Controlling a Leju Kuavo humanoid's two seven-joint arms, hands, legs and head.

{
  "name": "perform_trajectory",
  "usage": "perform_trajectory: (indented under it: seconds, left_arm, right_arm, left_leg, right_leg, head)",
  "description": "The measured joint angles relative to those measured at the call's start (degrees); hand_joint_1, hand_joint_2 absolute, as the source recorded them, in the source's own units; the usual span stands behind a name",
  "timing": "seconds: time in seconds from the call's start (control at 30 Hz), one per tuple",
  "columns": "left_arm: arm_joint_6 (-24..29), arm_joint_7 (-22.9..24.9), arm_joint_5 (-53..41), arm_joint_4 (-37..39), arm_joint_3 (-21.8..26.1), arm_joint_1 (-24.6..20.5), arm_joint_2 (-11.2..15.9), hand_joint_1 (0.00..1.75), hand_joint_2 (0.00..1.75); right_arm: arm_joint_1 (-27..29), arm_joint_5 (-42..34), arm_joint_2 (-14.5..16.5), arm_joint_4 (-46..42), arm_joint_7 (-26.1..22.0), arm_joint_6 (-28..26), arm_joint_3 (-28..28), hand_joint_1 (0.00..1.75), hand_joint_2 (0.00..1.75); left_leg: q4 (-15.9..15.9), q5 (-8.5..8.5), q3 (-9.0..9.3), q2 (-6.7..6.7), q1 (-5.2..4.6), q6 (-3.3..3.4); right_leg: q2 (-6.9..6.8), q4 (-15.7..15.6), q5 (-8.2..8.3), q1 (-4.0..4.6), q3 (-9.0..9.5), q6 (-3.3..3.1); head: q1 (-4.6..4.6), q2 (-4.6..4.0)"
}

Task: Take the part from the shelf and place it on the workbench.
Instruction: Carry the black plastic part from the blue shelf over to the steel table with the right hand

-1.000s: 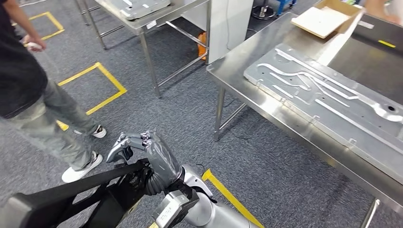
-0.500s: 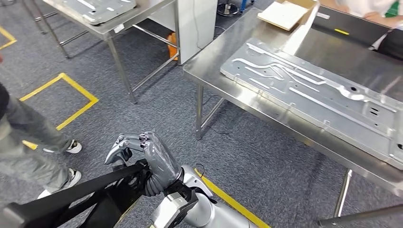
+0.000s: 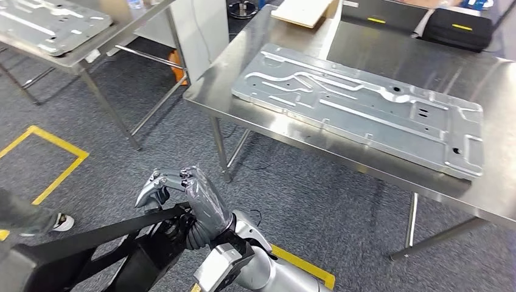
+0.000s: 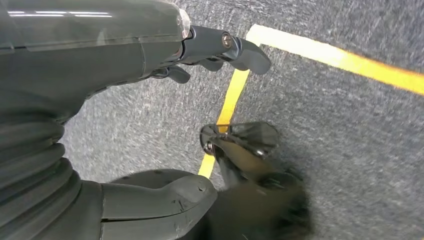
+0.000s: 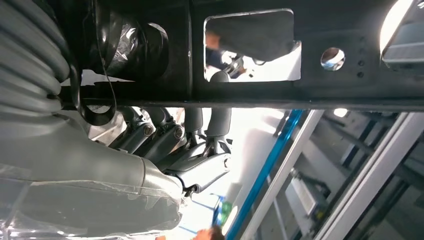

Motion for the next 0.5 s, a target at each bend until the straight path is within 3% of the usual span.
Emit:
perform_trajectory:
  seconds: [0.03,0.07,0.1,0.17,0.23,0.3,0.33,0.4,0.43,0.5]
  left_arm:
    - [0.10,-0.01,0.00,0.00,0.00,0.13,0.00,0.00,1.75]
    - [0.21,-0.04,0.00,0.00,0.00,0.18,0.01,0.00,1.75]
    - [0.30,-0.08,0.00,0.00,0.00,0.20,0.02,0.00,1.75]
    - [0.39,-0.14,0.00,0.01,0.00,0.16,0.03,0.00,1.75]
    - [0.43,-0.16,-0.01,0.01,0.00,0.07,0.00,0.00,1.75]
    - [0.43,-0.16,-0.04,0.02,0.00,-0.06,-0.09,0.00,1.75]
    - [0.43,-0.17,-0.05,0.03,0.00,-0.09,-0.15,0.00,1.75]
    - [0.42,-0.22,-0.11,0.04,0.00,-0.04,-0.28,0.00,1.75]
    - [0.40,-0.26,-0.14,0.04,0.00,0.00,-0.27,0.00,1.75]
    - [0.35,-0.30,-0.17,0.04,0.00,0.12,-0.28,0.00,1.75]
  right_arm:
    - [0.07,-0.01,-0.01,0.07,0.01,0.01,0.00,1.75,1.75]
    - [0.11,-0.02,-0.01,0.10,0.01,0.02,0.00,1.75,1.75]
    - [0.12,-0.03,-0.01,0.12,0.01,0.02,0.00,1.75,1.75]
    - [0.11,-0.04,-0.01,0.13,0.01,0.02,0.00,1.75,1.75]
    - [0.13,-0.04,-0.02,0.13,0.01,0.02,0.00,1.75,1.75]
    - [0.18,-0.04,-0.06,0.13,0.00,0.02,-0.01,1.75,1.75]
    - [0.19,-0.05,-0.08,0.13,0.01,0.00,-0.03,1.75,1.75]
    - [0.19,-0.06,-0.10,0.14,0.01,-0.03,-0.06,1.75,1.75]
    - [0.19,-0.07,-0.11,0.18,0.01,-0.03,-0.07,1.75,1.75]
    - [0.25,-0.08,-0.16,0.34,0.01,-0.03,-0.07,1.75,1.75]
  left_leg:
    - [1.09,0.48,-0.94,-0.17,0.00,-0.09]
    - [-0.28,2.20,-0.76,-0.29,0.03,-0.13]
    - [-3.49,4.67,0.30,-0.68,0.10,-0.15]
    - [-10.03,7.86,2.83,-3.01,0.28,-0.10]
    - [-12.28,8.23,3.73,-4.54,0.24,0.23]
    - [-12.51,8.53,3.76,-3.59,0.20,0.88]
    - [-12.69,8.68,3.84,-2.99,0.26,1.26]
    - [-13.10,8.91,4.00,-1.61,0.43,2.03]
    - [-13.16,8.89,4.04,-0.93,0.32,2.26]
    - [-13.16,8.76,4.04,0.59,0.18,2.45]
  right_leg:
    - [0.91,0.20,-0.09,0.02,0.00,0.00]
    - [1.80,0.47,-0.21,-0.01,0.00,0.11]
    - [2.67,0.85,-0.42,-0.09,0.00,0.29]
    - [4.09,1.80,-0.91,-0.20,-0.31,0.88]
    - [5.14,2.33,-1.03,-0.22,-0.85,1.53]
    - [5.96,2.28,-0.82,-0.29,-1.19,2.17]
    - [5.35,2.60,-1.04,-0.24,-1.39,2.48]
    - [2.33,6.02,-3.10,-0.16,-3.01,3.08]
    - [0.58,9.27,-4.80,-0.16,-4.58,3.35]
    - [-0.78,16.00,-7.50,-0.43,-8.03,3.71]
  head:
    - [-0.01,0.00]
    - [-0.01,0.00]
    - [0.00,0.00]
    - [0.01,0.00]
    - [0.02,0.00]
    - [0.01,0.00]
    - [0.04,0.00]
    - [0.16,0.00]
    - [0.24,0.00]
    - [0.27,0.00]
